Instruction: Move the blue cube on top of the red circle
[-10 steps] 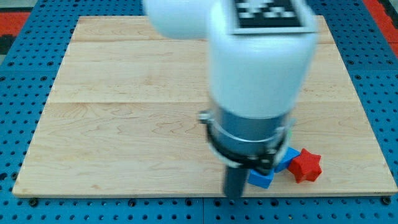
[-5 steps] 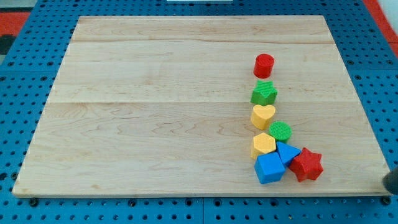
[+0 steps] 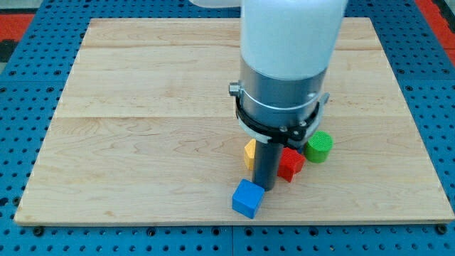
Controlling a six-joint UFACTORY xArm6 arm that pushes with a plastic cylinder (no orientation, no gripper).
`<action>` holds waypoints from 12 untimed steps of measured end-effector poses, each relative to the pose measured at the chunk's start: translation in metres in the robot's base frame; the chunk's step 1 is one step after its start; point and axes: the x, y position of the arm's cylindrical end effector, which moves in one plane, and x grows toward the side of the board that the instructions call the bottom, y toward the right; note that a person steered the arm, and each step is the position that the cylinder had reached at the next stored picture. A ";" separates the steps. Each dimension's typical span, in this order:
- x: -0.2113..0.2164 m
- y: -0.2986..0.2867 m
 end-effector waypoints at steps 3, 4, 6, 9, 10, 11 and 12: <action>0.047 -0.002; 0.028 -0.059; -0.079 -0.110; -0.156 -0.148; -0.199 -0.147; -0.242 -0.094; -0.251 -0.055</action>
